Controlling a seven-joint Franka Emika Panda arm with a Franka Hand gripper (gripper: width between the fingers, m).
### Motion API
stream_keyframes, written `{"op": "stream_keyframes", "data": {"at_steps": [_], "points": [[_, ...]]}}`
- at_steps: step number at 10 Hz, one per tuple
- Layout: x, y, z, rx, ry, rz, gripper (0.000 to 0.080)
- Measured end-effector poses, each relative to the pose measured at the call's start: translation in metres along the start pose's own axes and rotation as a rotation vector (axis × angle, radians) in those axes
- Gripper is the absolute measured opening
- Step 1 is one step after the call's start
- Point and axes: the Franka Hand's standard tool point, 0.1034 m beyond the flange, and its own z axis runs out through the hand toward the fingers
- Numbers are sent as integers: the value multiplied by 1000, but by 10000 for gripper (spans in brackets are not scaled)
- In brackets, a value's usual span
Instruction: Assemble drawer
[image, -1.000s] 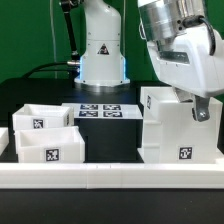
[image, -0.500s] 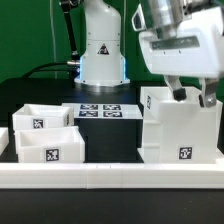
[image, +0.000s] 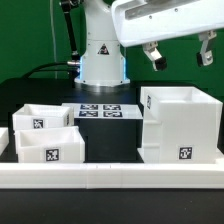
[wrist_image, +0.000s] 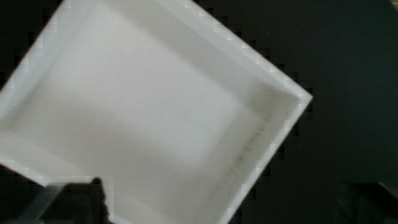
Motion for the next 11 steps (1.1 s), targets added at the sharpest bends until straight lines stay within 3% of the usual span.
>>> {"op": "stream_keyframes", "data": {"at_steps": [1,2,3,4,5,7,9,11], "points": [[0,0,1,-1,-1,-2,649],[-1,5,2,-22,-10,-61,649],[-4,22,4,-125,-61,-262,649],[5,30,-1,-144,-73,-364,649],[18,41,-8,-145,-73,-463,649],[38,59,-12,-178,-53,-613,649],[50,70,-10,-160,-30,-623,649],[48,68,-9,-161,-30,-630,649]]}}
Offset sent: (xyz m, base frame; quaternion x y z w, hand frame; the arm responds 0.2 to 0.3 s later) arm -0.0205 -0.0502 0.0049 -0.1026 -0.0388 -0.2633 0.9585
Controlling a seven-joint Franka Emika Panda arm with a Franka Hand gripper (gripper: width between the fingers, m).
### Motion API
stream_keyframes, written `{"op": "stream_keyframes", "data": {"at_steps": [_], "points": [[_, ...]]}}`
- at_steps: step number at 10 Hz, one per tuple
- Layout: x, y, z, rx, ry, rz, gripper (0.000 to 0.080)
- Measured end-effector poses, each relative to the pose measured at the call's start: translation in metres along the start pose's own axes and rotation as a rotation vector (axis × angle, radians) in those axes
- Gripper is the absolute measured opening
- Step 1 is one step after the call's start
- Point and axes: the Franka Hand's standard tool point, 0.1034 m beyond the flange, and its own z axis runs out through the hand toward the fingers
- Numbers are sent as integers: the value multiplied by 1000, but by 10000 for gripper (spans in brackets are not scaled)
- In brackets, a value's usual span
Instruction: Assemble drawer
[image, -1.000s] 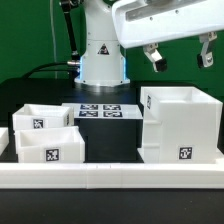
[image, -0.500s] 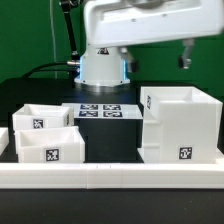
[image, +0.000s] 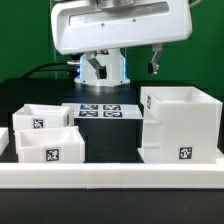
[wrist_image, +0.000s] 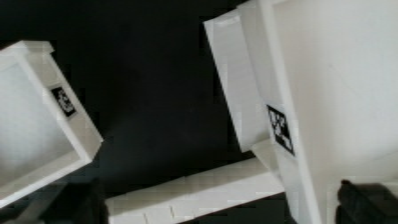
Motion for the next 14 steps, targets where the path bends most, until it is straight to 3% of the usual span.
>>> {"op": "stream_keyframes", "data": {"at_steps": [1,2,5,7,8,9,14], "points": [[0,1,1,0,-1,0,649],[-4,5,5,-25,-8,-107,649],[-15,57,28,-76,-1,-310,649],[-11,80,47,-104,35,-359,649],[-10,92,58,-104,37,-373,649],[-10,97,64,-106,32,-365,649],[-10,96,65,-108,35,-381,649]]}}
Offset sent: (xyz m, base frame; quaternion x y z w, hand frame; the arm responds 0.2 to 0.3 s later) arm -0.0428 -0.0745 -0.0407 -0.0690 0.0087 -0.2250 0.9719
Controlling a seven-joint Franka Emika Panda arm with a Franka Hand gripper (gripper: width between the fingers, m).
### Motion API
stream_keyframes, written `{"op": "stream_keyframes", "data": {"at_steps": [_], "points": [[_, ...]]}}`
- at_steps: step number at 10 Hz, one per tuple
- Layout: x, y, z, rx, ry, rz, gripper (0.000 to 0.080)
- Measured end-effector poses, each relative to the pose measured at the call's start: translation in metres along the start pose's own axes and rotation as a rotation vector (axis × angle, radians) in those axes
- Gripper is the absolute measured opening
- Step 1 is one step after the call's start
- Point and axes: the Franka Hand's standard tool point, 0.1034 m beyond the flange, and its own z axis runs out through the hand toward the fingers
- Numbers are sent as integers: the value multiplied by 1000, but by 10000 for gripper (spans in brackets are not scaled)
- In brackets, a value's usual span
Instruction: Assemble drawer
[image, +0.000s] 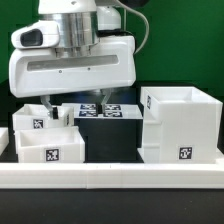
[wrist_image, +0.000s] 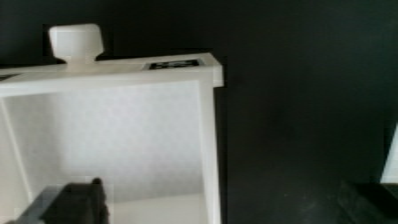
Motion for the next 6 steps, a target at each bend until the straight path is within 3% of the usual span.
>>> {"op": "stream_keyframes", "data": {"at_steps": [2,4,6], "points": [[-4,4,30,-26,12,-26,649],[-6,8,51,-35,7,-25,649],[-10,10,61,-39,3,-24,649]]}}
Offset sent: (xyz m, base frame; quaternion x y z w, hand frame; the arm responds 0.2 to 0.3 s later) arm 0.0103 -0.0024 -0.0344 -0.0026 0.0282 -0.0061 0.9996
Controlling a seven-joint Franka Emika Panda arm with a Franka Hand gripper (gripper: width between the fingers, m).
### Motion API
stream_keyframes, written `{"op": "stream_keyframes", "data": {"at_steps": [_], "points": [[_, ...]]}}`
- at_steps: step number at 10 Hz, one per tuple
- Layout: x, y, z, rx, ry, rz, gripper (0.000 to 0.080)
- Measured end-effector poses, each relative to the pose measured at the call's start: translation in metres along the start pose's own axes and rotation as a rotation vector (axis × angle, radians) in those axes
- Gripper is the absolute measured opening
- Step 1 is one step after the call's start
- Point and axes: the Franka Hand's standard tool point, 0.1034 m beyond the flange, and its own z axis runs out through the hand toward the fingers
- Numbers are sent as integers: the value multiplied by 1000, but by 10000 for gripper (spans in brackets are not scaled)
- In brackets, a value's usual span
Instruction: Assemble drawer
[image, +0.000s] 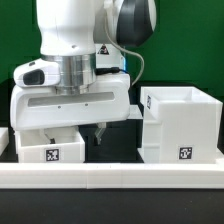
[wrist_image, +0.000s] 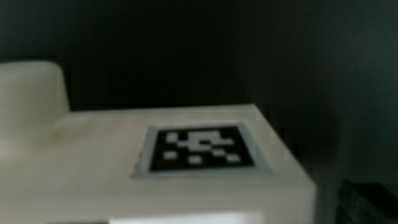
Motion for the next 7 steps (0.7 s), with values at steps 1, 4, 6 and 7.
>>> {"op": "stream_keyframes", "data": {"at_steps": [1,4,6,7], "points": [[-4,0,2,-1,-2,3,649],[-7,-3,4,-3,-3,0,649],[-6,-3,4,-3,-2,1,384],[-6,-3,4,-3,-2,1,384]]}}
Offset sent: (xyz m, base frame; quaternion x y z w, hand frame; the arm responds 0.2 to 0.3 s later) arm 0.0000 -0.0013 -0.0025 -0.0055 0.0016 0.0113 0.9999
